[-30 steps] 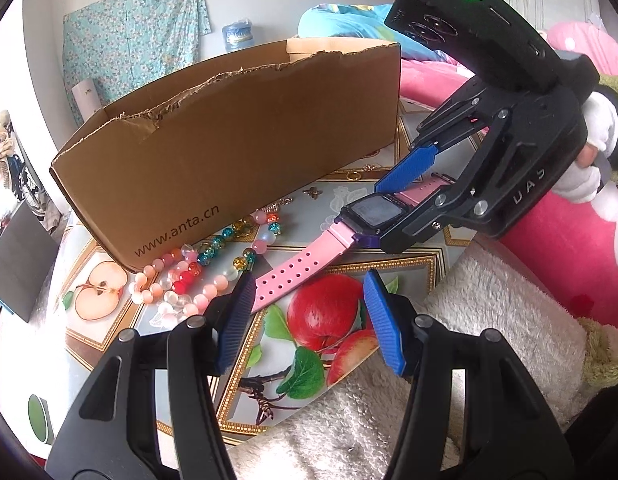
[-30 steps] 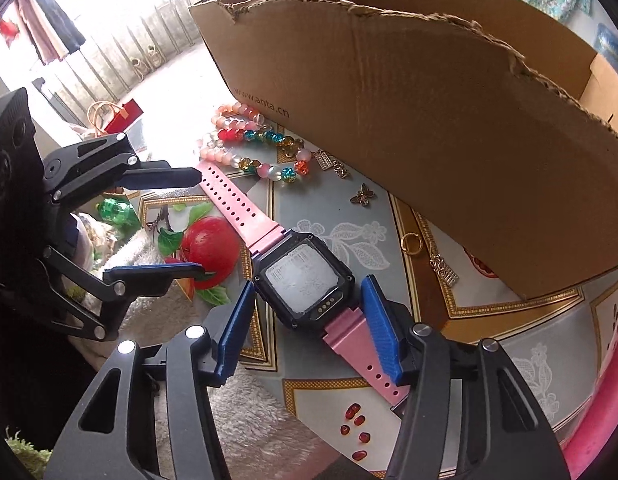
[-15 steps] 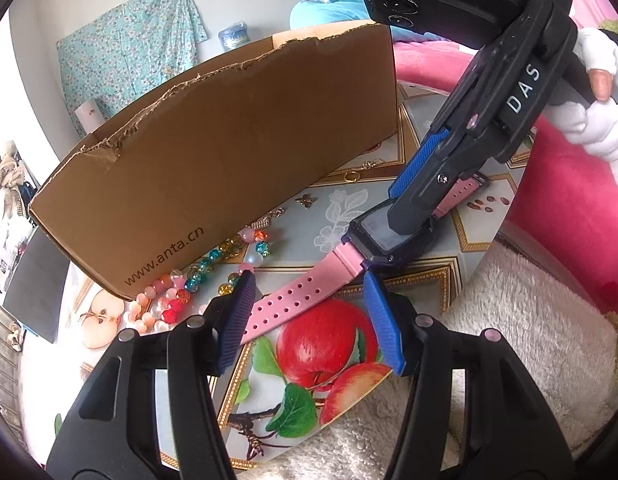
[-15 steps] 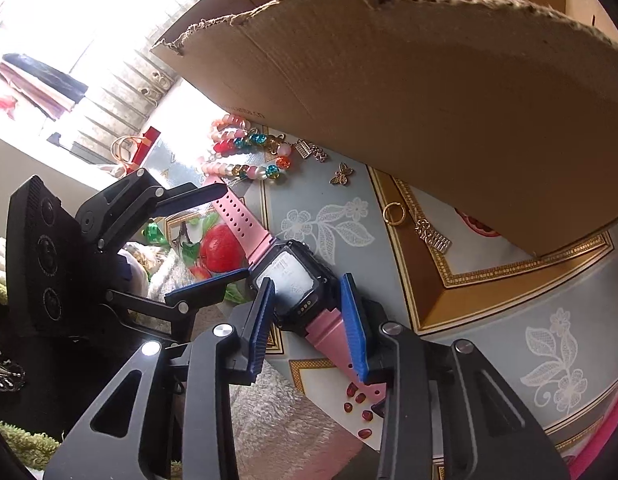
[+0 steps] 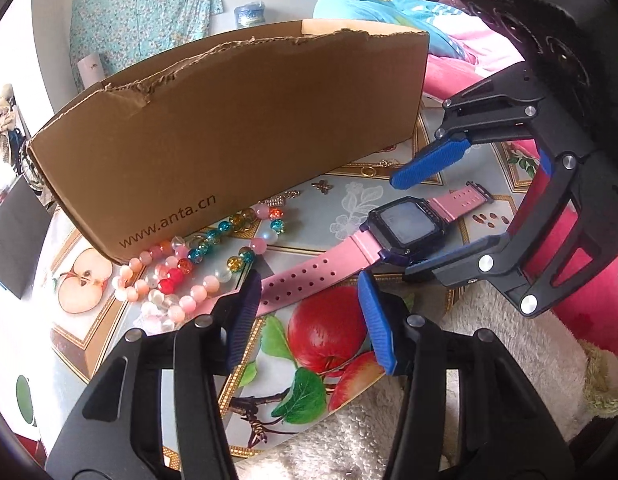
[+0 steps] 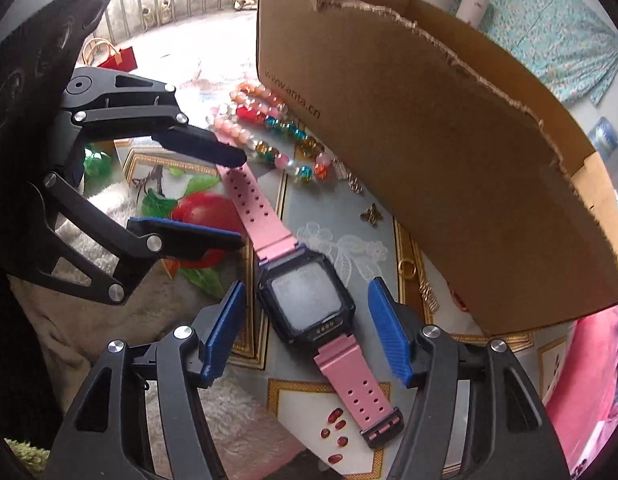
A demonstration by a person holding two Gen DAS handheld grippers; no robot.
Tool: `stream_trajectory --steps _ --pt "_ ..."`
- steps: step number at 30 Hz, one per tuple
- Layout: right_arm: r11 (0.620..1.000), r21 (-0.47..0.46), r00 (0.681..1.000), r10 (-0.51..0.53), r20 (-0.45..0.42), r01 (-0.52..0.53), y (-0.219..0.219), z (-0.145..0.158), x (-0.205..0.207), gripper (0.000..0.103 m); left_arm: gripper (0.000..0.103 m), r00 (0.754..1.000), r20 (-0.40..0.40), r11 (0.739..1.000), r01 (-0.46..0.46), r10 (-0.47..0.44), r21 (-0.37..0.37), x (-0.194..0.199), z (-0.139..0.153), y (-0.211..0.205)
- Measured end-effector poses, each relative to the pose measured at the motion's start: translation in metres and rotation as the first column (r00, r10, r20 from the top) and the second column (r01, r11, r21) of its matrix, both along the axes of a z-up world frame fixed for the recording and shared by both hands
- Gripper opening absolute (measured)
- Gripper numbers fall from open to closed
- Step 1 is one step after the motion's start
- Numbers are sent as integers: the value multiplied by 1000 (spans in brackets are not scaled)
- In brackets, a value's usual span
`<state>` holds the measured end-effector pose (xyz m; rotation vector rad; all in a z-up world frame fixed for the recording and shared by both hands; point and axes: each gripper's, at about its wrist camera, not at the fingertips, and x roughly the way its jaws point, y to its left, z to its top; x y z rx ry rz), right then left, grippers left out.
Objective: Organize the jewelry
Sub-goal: 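Close the right gripper on the watch body and lift it, then carry the watch over the box with the right tool and lower it inside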
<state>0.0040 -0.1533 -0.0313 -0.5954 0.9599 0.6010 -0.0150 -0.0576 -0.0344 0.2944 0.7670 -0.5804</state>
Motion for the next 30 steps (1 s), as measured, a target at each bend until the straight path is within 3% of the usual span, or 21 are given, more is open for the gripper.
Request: stream_trajectory --steps 2,4,8,13,18,21,23,26,30 --pt "1000 23 999 -17 -52 18 -2 0 9 62 48 1000 5 1000 -3 3 -6 -1 3 7" --pt "997 67 990 -36 -136 45 -8 0 18 50 48 1000 15 1000 1 0 -5 -7 3 9" --pt "990 104 973 -68 -220 93 -16 2 26 50 48 999 45 1000 12 -13 17 -20 4 19" --pt "952 238 904 -79 -420 194 -40 4 50 50 48 995 94 997 22 -28 69 -28 3 16" --pt "921 306 851 -49 -523 241 -56 -2 62 50 48 992 125 993 12 -27 121 -29 -1 1" --pt "911 329 839 -31 -544 247 -60 -5 65 50 46 992 122 994 0 -13 106 -28 1 0" --pt "912 335 841 -19 -541 236 -59 -6 65 50 31 994 106 995 -11 0 96 -27 2 1" --pt "919 328 860 -23 -510 219 -54 -7 64 50 18 997 72 997 -17 11 79 -26 3 -1" --pt "931 303 892 -50 -450 205 -47 -6 52 50 14 999 -47 1000 -28 28 -2 -12 10 6"
